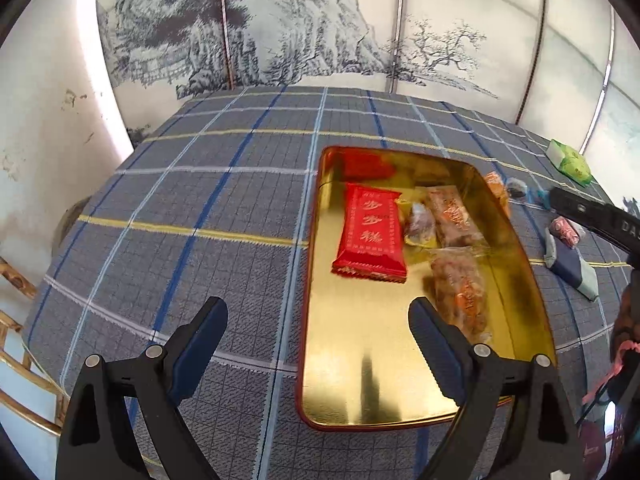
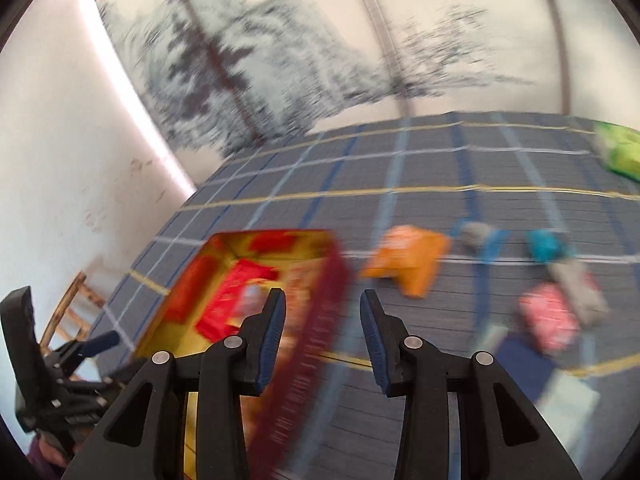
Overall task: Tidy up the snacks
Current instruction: 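Grasp the orange snack packet with the left gripper and lift it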
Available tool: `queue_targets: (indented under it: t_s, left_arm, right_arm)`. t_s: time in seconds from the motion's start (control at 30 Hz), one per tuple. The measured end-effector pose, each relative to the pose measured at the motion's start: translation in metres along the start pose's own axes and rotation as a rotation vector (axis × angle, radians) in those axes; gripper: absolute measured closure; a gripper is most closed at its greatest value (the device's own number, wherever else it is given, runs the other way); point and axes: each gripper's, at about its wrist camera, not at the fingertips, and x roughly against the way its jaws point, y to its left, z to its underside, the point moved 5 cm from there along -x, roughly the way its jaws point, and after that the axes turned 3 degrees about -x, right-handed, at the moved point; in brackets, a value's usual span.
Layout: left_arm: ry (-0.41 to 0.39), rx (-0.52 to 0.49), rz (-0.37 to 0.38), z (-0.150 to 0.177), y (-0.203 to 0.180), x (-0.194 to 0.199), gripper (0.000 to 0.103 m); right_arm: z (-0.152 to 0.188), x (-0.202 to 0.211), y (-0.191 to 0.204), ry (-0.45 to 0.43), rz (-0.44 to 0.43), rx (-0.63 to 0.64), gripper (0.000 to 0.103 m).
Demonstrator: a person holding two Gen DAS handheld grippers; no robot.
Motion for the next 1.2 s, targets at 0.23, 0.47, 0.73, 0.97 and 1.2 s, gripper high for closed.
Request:
queue_targets:
  t_s: [0.23,0.47,0.73,0.97,1.2]
  left_arm:
    - [-0.019,-0.147,0.074,-0.022,-0.053,0.015,0.013]
    - [0.003,-0.34,0.22,-0.065,-0.134,0.017,0.013]
    - [0.128,-0.501,0.314,-0.124,-0.22,-0.051,0.013]
    - [0.296,-0.516,0.267,-0.135,-0.235,-0.135,0.021]
    - [0.386,-0.507,0.28,-0.124,-0.231,-0.169,0.058]
  right_arm:
    - [0.016,0.057,-0.131,-0.033,0.266,-0.115,0.061]
    - [0.029,0.076,-0.215,-0.035,0.441,-0.107,0.061]
    - [0.033,0.081,-0.224,-0.068,0.365,-0.142,0.058]
    - [0.034,0.083,-0.224,-0.082,0.297,-0.163,0.056]
    - [0.033,0.08,-0.221,-0.075,0.274,-0.157,0.054]
